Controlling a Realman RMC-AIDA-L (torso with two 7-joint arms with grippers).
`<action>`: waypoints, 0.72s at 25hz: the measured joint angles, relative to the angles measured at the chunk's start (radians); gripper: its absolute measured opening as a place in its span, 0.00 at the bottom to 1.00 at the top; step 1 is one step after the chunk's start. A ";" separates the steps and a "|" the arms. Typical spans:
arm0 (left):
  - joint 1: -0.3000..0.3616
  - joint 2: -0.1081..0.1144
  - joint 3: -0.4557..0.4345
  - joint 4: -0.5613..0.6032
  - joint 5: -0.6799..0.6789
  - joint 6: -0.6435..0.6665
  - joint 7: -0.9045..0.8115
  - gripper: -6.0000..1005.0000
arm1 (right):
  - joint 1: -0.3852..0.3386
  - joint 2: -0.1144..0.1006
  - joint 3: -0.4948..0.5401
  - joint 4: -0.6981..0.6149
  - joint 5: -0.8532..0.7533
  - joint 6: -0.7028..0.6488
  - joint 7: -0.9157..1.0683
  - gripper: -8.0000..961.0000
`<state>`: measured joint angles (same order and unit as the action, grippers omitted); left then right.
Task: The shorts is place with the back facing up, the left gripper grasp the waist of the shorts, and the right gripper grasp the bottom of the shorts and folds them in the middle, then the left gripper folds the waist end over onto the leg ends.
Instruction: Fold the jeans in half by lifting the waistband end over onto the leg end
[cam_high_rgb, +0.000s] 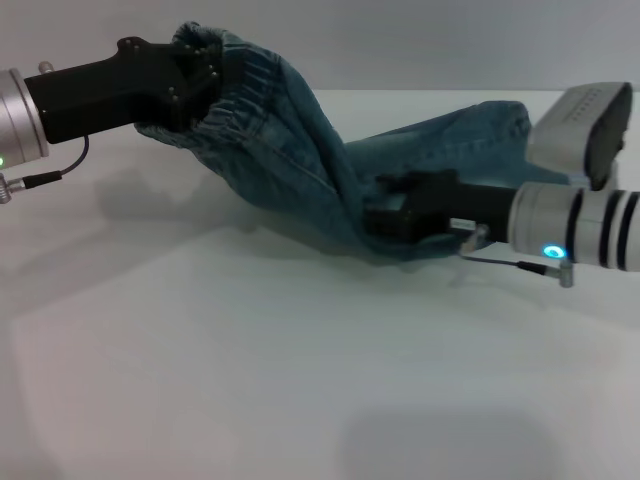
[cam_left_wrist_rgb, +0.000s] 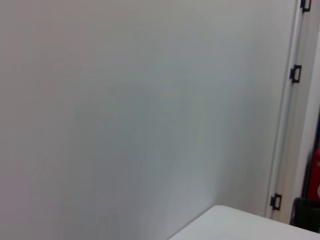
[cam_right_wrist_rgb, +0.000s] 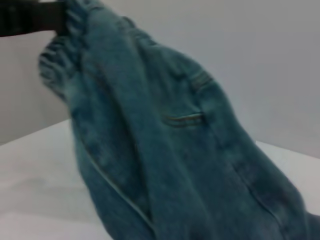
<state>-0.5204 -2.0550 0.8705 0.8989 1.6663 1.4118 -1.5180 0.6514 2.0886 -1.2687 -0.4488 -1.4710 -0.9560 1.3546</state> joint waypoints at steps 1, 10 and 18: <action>-0.003 0.000 0.000 0.000 0.000 0.003 -0.002 0.09 | 0.003 0.000 -0.030 0.000 0.025 0.000 0.002 0.66; -0.013 -0.001 0.000 0.001 -0.011 0.021 -0.004 0.09 | 0.042 -0.003 -0.225 -0.021 0.129 -0.002 0.067 0.66; -0.015 -0.002 0.001 0.002 -0.012 0.029 -0.004 0.09 | 0.061 -0.004 -0.380 -0.135 0.129 0.001 0.197 0.66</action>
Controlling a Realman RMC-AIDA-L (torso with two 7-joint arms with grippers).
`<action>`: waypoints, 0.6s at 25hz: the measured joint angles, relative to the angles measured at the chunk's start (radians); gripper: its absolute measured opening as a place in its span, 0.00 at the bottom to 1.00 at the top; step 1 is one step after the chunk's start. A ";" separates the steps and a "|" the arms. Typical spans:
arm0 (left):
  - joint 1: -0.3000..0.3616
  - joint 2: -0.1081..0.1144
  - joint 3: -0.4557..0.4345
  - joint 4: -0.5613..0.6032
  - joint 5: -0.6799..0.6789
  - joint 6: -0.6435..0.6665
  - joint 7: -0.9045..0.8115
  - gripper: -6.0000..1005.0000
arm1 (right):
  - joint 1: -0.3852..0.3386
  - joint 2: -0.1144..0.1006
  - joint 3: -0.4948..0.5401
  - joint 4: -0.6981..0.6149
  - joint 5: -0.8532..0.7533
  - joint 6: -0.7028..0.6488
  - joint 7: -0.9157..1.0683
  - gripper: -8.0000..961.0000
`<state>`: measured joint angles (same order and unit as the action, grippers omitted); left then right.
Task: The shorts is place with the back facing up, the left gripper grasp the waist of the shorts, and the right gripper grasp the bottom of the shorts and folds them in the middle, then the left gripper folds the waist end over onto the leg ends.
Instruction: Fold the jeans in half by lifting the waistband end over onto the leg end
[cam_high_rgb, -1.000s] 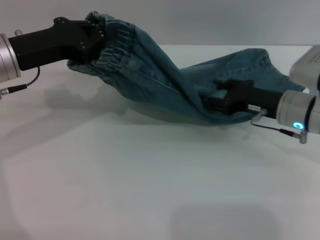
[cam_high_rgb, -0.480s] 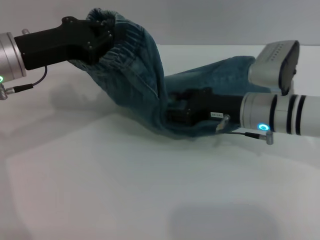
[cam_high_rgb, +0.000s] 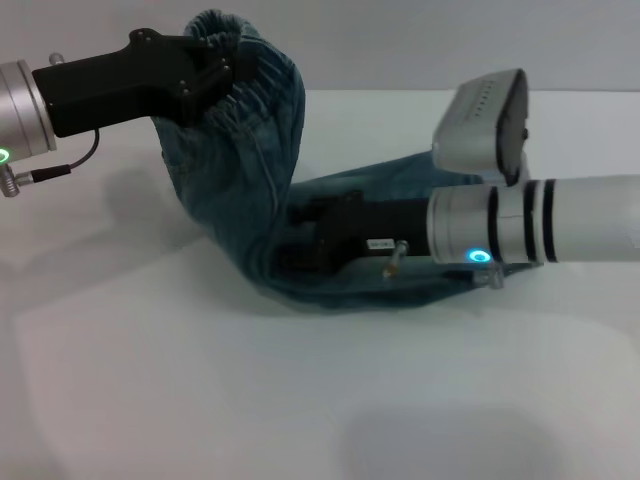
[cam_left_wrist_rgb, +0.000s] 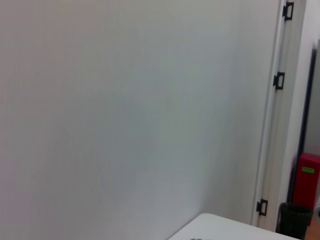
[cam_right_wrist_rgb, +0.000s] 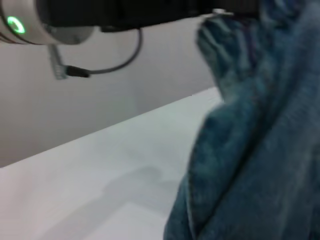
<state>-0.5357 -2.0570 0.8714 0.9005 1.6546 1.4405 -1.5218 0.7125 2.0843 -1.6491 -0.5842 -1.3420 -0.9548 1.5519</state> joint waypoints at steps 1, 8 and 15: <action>0.000 0.000 0.000 0.000 -0.001 0.002 0.000 0.09 | 0.000 0.000 0.000 0.000 0.000 0.000 0.000 0.66; 0.003 -0.001 0.000 0.000 -0.001 0.018 0.000 0.09 | 0.027 -0.004 -0.037 -0.040 -0.006 -0.005 0.044 0.66; 0.010 -0.002 0.000 -0.004 -0.001 0.036 0.000 0.09 | 0.037 -0.005 -0.039 -0.050 -0.007 -0.008 0.064 0.66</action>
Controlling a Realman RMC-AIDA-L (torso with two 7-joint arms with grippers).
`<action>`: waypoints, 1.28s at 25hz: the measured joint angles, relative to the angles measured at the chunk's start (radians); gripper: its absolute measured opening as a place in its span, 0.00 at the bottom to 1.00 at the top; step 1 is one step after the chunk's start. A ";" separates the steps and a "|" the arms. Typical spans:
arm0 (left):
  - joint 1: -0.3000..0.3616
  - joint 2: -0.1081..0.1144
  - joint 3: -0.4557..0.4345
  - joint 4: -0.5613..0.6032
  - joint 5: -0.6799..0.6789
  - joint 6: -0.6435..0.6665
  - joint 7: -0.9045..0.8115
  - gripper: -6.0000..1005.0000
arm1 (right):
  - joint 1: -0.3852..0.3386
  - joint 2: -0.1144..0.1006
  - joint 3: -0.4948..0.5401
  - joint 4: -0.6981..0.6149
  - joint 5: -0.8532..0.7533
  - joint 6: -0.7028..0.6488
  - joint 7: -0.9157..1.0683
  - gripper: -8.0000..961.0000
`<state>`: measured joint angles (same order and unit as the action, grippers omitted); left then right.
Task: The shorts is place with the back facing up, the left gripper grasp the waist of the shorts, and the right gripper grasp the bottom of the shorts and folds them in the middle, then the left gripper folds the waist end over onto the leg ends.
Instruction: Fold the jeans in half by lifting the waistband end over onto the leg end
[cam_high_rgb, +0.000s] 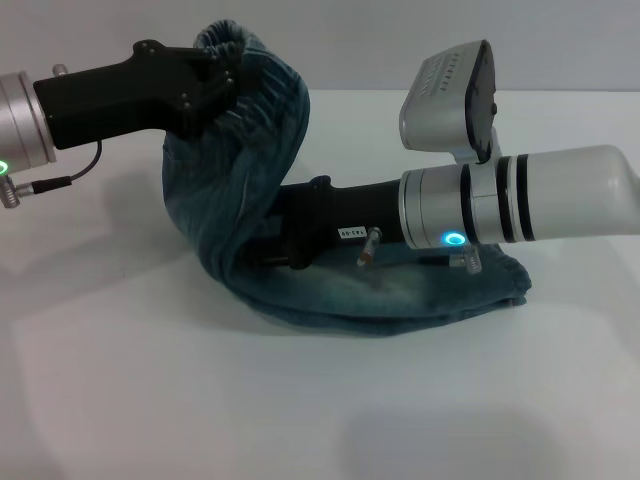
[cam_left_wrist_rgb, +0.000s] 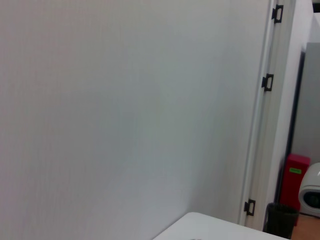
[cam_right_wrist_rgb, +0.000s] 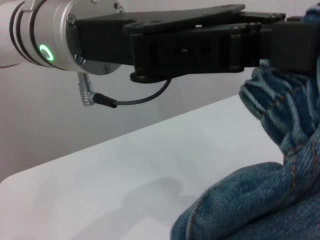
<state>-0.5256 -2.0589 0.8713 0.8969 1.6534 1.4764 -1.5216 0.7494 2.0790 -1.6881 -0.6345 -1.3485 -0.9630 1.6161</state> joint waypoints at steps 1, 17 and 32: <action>0.002 0.000 0.000 -0.002 0.000 0.004 0.000 0.09 | 0.000 0.000 -0.001 0.000 -0.001 0.000 0.002 0.66; 0.037 0.005 -0.002 -0.001 0.004 0.025 0.005 0.09 | -0.197 -0.027 0.304 0.010 -0.126 -0.076 0.025 0.66; 0.004 0.000 0.009 -0.010 0.000 0.057 -0.035 0.09 | -0.348 0.000 0.664 -0.018 -0.096 -0.072 -0.100 0.66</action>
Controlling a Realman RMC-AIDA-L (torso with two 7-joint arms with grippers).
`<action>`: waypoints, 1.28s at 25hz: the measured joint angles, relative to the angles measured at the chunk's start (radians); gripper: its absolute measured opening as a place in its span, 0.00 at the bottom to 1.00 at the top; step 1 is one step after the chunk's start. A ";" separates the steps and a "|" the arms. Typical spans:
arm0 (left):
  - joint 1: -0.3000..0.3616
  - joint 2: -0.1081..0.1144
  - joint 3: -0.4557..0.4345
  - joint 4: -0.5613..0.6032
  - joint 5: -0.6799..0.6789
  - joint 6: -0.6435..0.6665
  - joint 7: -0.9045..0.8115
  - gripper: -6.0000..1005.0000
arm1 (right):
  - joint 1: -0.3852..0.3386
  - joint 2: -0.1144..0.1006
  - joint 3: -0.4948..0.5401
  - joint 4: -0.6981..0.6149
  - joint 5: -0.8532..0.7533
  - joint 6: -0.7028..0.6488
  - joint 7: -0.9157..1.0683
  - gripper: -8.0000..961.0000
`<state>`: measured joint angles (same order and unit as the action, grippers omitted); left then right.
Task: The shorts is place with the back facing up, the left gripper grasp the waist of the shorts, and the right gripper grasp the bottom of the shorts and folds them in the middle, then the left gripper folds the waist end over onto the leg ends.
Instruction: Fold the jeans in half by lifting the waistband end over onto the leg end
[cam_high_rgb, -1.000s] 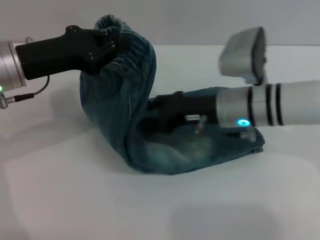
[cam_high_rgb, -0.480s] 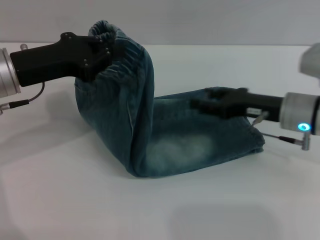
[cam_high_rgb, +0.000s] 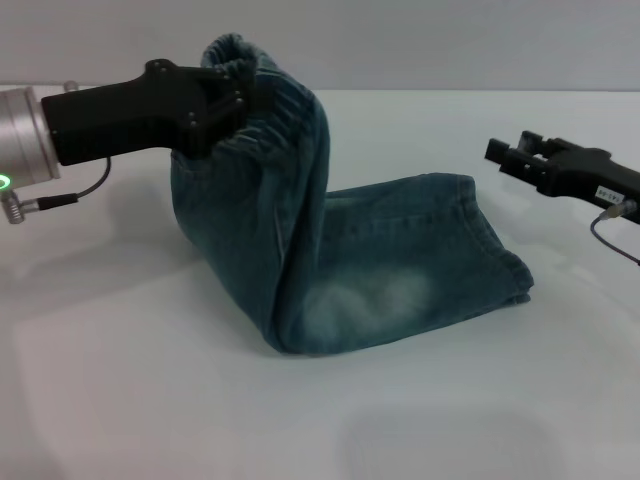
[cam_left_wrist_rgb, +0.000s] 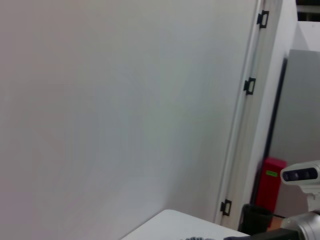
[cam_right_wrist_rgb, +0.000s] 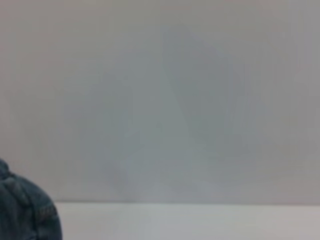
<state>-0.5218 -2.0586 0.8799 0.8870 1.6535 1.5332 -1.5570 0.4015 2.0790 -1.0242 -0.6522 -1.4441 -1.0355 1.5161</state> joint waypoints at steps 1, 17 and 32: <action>-0.004 -0.001 0.004 -0.001 -0.001 -0.001 0.000 0.09 | -0.002 0.000 0.005 0.006 0.018 0.001 -0.019 0.66; -0.101 -0.007 0.108 -0.098 -0.003 -0.058 0.007 0.09 | -0.042 -0.006 0.088 0.086 0.114 0.002 -0.168 0.66; -0.156 -0.011 0.266 -0.127 -0.110 -0.165 -0.027 0.09 | -0.037 -0.006 0.076 0.088 0.109 0.000 -0.169 0.66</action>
<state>-0.6775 -2.0693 1.1463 0.7597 1.5439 1.3679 -1.5844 0.3649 2.0729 -0.9484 -0.5639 -1.3347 -1.0358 1.3469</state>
